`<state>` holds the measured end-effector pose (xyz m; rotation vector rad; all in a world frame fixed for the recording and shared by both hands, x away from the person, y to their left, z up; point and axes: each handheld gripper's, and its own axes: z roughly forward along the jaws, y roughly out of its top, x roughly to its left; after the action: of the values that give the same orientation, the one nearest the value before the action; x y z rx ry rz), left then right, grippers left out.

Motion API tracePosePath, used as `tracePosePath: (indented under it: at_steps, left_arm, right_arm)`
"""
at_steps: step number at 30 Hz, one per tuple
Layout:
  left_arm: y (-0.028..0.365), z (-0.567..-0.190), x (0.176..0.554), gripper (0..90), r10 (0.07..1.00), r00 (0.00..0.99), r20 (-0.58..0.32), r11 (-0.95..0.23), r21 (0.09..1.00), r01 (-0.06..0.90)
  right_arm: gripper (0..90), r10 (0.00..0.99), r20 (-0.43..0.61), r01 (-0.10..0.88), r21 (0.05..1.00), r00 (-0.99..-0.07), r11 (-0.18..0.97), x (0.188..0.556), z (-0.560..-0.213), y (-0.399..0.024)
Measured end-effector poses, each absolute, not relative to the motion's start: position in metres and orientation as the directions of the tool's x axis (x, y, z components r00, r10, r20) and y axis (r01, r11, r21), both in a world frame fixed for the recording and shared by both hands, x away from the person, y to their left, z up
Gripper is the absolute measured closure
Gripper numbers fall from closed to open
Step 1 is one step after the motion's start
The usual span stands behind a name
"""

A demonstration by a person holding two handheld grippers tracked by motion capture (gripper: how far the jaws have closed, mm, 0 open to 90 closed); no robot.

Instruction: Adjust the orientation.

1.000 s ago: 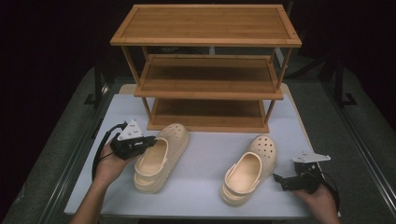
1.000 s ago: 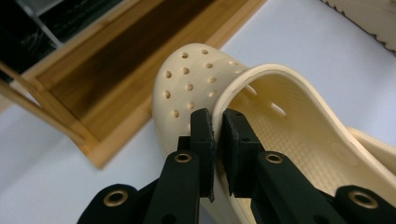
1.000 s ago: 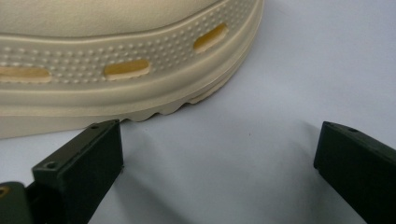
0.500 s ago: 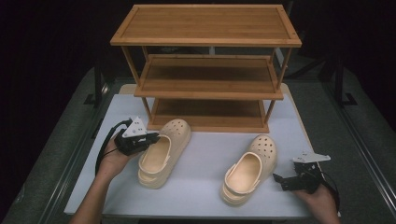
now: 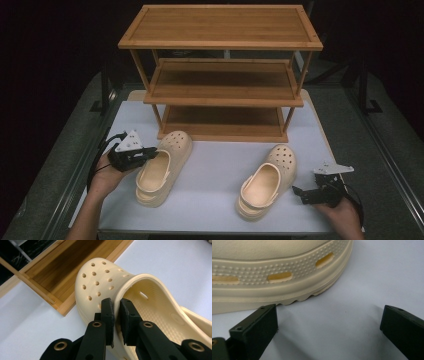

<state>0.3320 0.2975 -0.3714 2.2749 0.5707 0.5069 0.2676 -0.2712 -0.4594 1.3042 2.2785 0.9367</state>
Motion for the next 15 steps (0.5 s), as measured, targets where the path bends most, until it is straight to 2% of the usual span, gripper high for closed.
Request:
tracePosePath:
  at_steps: [5,15]
  left_arm:
    - [0.300,-0.372,0.331,76.3,0.544,0.829,0.134,-0.602,0.750,0.274]
    - [0.319,-0.371,0.325,57.1,0.585,0.811,0.013,-0.513,0.781,0.357]
  right_arm:
    - [1.0,0.858,0.021,0.624,0.695,-0.514,0.357,0.268,-0.459,-0.271]
    - [1.0,0.857,0.021,0.624,0.695,-0.514,0.357,0.267,-0.459,-0.271]
